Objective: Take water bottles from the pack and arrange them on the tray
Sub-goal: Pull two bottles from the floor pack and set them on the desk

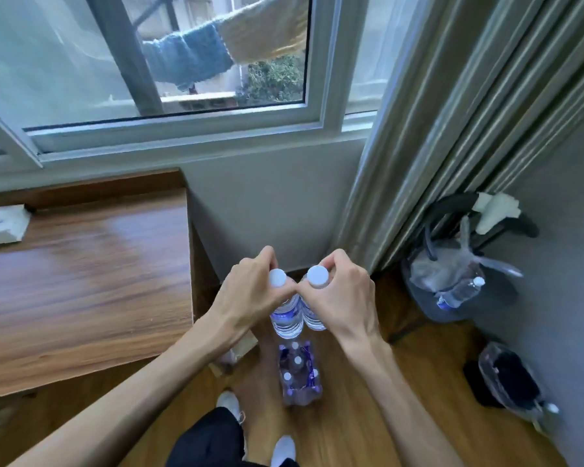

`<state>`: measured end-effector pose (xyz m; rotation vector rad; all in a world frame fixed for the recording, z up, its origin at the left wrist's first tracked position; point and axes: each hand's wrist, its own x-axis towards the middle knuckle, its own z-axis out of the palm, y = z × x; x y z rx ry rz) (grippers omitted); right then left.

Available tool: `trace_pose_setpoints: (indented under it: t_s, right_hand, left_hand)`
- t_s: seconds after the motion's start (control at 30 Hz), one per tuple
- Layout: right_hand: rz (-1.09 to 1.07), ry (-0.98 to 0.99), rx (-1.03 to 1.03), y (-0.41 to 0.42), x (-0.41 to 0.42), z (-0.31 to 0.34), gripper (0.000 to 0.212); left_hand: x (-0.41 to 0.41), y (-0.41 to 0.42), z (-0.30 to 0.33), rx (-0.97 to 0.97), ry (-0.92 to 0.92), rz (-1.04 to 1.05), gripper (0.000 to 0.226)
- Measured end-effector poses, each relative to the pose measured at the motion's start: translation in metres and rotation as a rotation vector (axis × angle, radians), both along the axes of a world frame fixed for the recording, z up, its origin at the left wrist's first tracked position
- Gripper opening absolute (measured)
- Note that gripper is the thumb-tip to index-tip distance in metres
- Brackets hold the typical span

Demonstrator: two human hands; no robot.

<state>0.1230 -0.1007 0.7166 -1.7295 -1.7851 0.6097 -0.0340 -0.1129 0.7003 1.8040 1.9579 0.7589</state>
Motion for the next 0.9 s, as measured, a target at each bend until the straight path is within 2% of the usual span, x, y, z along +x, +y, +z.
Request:
trace_pose_setpoints:
  t_s: [0.1, 0.37, 0.67, 0.9]
  right_hand:
    - [0.097, 0.006, 0.006, -0.001, -0.022, 0.018, 0.036]
    - [0.353, 0.026, 0.058, -0.001, -0.118, 0.040, 0.033]
    - [0.596, 0.095, 0.051, -0.029, -0.305, 0.038, 0.032]
    - [0.693, 0.170, -0.005, -0.070, -0.452, 0.028, 0.034]
  left_hand:
    - [-0.023, -0.011, 0.018, 0.019, 0.079, 0.044, 0.041]
    - [-0.122, -0.039, 0.057, 0.101, 0.119, 0.234, 0.033]
    - [-0.295, -0.105, 0.078, 0.070, 0.133, 0.463, 0.038]
    - [-0.423, -0.164, 0.073, 0.013, 0.158, 0.622, 0.040]
